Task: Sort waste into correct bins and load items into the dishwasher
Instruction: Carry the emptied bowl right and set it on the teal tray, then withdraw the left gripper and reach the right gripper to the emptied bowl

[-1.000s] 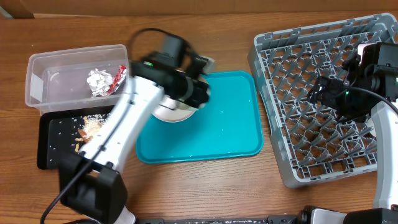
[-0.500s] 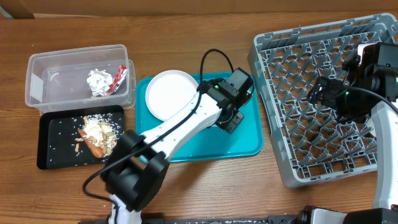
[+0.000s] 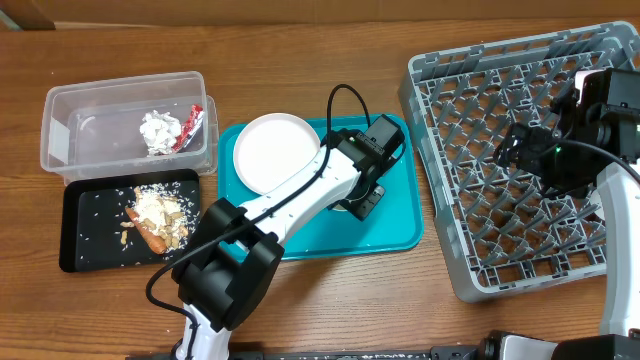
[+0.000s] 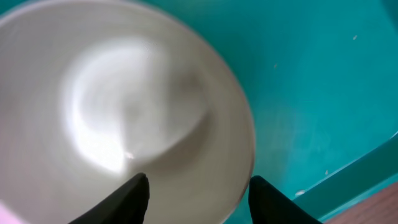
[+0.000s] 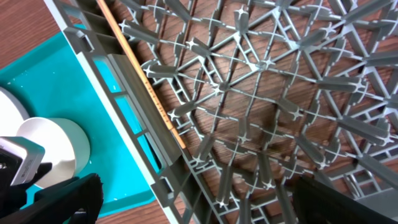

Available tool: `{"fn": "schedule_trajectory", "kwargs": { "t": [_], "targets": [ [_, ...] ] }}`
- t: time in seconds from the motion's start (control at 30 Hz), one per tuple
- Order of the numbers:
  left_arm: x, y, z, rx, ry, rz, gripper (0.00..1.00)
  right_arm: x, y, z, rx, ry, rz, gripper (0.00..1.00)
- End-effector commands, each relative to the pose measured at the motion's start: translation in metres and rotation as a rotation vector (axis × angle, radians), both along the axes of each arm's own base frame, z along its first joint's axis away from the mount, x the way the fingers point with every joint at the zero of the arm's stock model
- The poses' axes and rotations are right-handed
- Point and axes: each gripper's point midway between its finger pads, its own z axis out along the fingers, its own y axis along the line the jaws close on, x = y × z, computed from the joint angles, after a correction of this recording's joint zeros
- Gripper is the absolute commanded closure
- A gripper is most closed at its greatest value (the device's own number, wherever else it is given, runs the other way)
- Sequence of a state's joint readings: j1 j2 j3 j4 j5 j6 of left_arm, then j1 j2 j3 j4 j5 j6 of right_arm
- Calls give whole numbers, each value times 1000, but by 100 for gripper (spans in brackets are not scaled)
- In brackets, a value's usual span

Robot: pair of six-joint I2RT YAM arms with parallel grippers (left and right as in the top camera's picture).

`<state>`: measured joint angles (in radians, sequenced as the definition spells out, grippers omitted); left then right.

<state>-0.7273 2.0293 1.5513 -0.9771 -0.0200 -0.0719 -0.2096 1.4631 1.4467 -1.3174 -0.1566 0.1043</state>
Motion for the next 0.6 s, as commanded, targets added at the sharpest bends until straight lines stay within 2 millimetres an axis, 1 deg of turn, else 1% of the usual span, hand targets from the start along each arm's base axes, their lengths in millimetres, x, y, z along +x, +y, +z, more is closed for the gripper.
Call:
{"fn": "schedule_trajectory", "kwargs": {
  "t": [0.0,0.07,0.1,0.13,0.2,0.23,0.27,0.33,0.37,0.47,0.57],
  "targets": [
    [16,10,35,-60,-43,164,47,6,8,15,43,-60,17,0],
    [23,21,56,-102,-67,248,47,8,14,16,69,-72,39,0],
    [29,31,71,-128,-91,300,47,9,18,17,80,-84,65,0],
    [33,40,82,-141,-108,335,47,11,20,18,86,-90,72,0],
    [41,64,104,-164,-147,414,47,14,26,20,94,-106,91,0],
    [44,83,118,-169,-169,465,46,16,29,21,93,-113,104,0],
    [45,107,132,-172,-189,526,46,18,37,22,91,-123,134,0],
    [45,153,151,-159,-217,662,46,22,52,23,86,-140,192,0],
    [43,168,156,-157,-222,700,45,23,60,24,84,-147,221,0],
    [32,227,176,-154,-239,878,45,27,91,28,85,-181,319,0],
    [15,272,186,-158,-232,1046,43,29,124,31,90,-215,416,0]
  ]
}}
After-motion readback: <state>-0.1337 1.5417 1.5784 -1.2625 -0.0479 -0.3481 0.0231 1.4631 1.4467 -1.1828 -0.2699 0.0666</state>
